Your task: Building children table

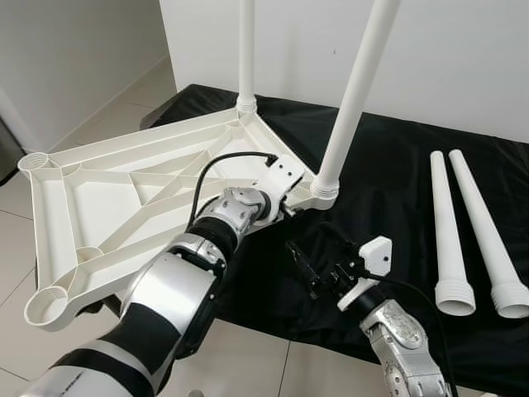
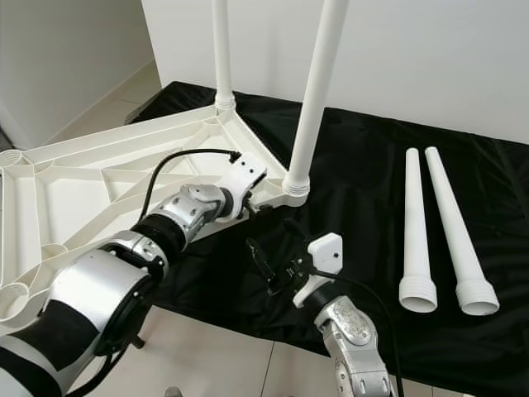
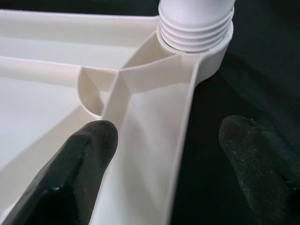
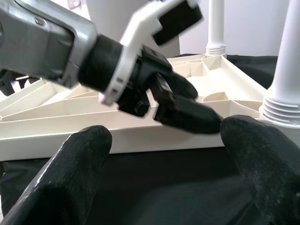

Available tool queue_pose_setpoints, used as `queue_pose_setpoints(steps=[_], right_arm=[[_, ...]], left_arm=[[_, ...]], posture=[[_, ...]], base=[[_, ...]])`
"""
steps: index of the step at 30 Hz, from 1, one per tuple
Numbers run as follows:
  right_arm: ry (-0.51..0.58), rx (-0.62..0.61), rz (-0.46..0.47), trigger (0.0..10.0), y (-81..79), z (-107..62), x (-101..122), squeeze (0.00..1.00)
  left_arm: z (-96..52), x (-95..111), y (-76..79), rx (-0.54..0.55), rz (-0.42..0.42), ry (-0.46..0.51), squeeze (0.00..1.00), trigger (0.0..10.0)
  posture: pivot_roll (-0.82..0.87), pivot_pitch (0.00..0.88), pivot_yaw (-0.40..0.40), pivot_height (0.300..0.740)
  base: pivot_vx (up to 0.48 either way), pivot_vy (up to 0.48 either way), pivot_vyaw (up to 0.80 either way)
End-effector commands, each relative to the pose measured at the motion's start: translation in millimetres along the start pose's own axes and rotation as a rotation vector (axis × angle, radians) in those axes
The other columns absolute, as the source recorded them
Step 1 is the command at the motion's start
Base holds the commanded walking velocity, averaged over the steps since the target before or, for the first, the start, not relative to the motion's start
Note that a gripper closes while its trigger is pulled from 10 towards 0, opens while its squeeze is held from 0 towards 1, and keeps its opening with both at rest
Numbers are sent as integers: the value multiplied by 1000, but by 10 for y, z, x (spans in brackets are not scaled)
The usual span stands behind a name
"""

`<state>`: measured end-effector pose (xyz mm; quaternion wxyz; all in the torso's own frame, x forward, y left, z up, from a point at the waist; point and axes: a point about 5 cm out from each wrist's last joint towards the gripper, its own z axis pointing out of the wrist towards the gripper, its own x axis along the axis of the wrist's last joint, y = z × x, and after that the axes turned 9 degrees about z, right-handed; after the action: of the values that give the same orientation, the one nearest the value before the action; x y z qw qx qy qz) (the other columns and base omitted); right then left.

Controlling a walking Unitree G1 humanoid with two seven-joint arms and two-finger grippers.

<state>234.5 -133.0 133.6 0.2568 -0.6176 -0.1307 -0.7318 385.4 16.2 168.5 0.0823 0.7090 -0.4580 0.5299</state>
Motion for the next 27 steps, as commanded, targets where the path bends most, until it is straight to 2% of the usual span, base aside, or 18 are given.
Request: queue_pose_setpoints(steps=[1, 5, 7, 11, 13, 16, 19, 23, 24, 27], right_arm=[[-5, -9, 2, 10000, 13, 6, -23, 0], [-5, -12, 2, 10000, 21, 20, -25, 0], [-2, -8, 3, 10000, 16, 38, -27, 0], [-2, -4, 3, 10000, 11, 48, -28, 0], [-5, -1, 2, 10000, 19, 56, -34, 0], [-6, 0, 2, 10000, 21, 57, -37, 0], [-7, 4, 1, 10000, 21, 62, -39, 0], [-8, 11, 0, 10000, 17, 66, -39, 0], [-9, 12, -3, 10000, 26, 64, -35, 0], [-9, 12, -3, 10000, 26, 64, -35, 0]], left_arm=[[-65, -100, -59, -37, 38, -1, 0, 10000], [-151, -177, -120, -71, 55, 9, 0, 10000], [-310, -301, -180, -105, 97, 6, 0, 10000], [-427, -396, -177, -136, 115, -6, 0, 10000], [-599, -578, -180, -153, 130, -46, 0, 10000], [-646, -623, -193, -148, 123, -60, 0, 10000], [-782, -701, -192, -156, 123, -77, 0, 10000], [-880, -731, -169, -159, 129, -93, 0, 10000], [-975, -799, -152, -168, 127, -114, 0, 10000], [-975, -799, -152, -168, 127, -114, 0, 10000]], posture=[[-93, 28, 40, 740], [-86, 28, 37, 740], [-76, 31, 35, 740], [-72, 32, 33, 740], [-64, 32, 27, 740], [-64, 32, 27, 740], [-59, 31, 21, 740], [-60, 31, 21, 740], [-60, 29, 19, 740], [-60, 29, 19, 740]], base=[[0, 0, 0], [0, 0, 0], [0, 0, 0], [0, 0, 0], [0, 0, 0], [0, 0, 0], [0, 0, 0], [0, 0, 0], [0, 0, 0], [0, 0, 0]])
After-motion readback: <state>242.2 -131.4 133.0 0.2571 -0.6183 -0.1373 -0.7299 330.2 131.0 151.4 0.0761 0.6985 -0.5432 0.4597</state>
